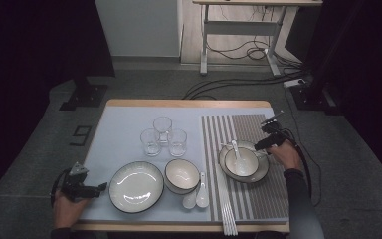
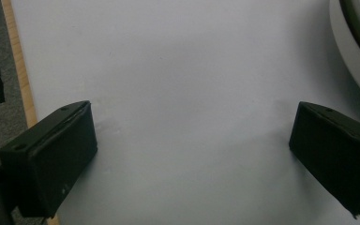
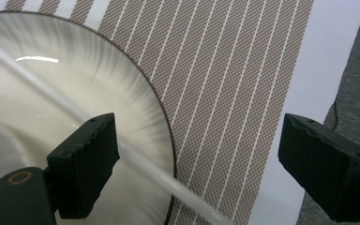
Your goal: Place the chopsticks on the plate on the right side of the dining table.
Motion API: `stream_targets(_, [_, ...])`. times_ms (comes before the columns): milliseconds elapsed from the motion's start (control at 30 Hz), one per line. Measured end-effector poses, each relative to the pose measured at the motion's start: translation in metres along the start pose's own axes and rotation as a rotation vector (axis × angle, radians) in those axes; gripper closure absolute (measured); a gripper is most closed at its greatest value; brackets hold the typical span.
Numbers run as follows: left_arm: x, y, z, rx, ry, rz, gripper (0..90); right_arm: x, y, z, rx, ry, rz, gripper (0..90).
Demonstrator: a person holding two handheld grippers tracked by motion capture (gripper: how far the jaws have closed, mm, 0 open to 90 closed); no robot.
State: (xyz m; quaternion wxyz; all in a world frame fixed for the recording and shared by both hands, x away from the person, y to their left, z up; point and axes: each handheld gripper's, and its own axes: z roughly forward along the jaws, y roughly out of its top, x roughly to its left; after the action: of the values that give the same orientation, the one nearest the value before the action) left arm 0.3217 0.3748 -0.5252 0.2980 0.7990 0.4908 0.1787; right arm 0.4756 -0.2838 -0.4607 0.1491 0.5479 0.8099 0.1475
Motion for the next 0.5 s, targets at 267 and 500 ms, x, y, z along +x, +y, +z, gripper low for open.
stream_targets(267, [0.000,0.000,0.000,0.000,0.000,0.000,0.9,0.003,0.002,0.012,0.013,0.001,0.000,12.2])
stream_targets(500, [0.000,0.000,0.000,0.000,0.000,0.000,0.9,0.003,0.000,0.013,0.014,0.011,-0.011,12.9])
